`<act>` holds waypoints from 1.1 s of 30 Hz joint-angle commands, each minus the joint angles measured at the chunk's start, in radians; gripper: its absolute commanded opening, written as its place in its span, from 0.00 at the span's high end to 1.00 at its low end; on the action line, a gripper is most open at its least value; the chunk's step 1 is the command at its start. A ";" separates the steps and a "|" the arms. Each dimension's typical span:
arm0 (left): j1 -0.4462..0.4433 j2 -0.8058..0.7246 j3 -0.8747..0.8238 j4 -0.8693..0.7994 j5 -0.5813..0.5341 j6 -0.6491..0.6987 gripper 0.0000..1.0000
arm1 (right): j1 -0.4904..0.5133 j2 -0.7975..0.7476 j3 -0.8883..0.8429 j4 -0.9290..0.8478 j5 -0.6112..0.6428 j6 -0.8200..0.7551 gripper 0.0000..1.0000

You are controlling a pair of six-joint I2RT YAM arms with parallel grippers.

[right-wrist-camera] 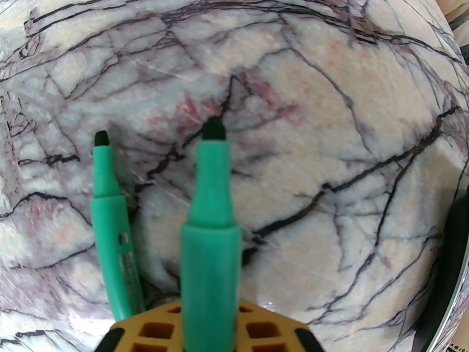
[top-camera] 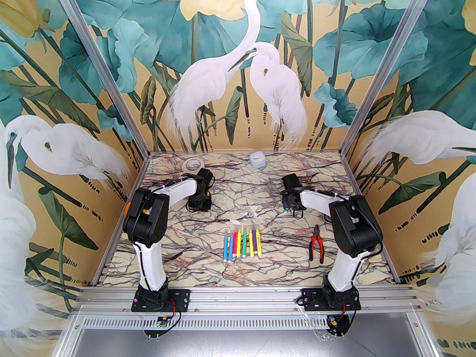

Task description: Open the pen caps

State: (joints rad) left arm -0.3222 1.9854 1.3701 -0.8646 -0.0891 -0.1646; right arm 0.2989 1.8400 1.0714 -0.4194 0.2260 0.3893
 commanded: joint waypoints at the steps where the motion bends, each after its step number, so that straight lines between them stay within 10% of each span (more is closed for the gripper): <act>1: -0.005 0.029 0.021 -0.031 -0.032 -0.002 0.83 | -0.004 0.019 0.030 -0.021 -0.012 0.009 0.92; 33: -0.004 -0.033 0.000 -0.005 0.031 -0.005 0.66 | -0.004 0.002 0.045 -0.074 -0.011 0.008 0.71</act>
State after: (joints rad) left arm -0.3218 1.9888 1.3762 -0.8745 -0.0898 -0.1650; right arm 0.2985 1.8587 1.1019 -0.4580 0.2214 0.3927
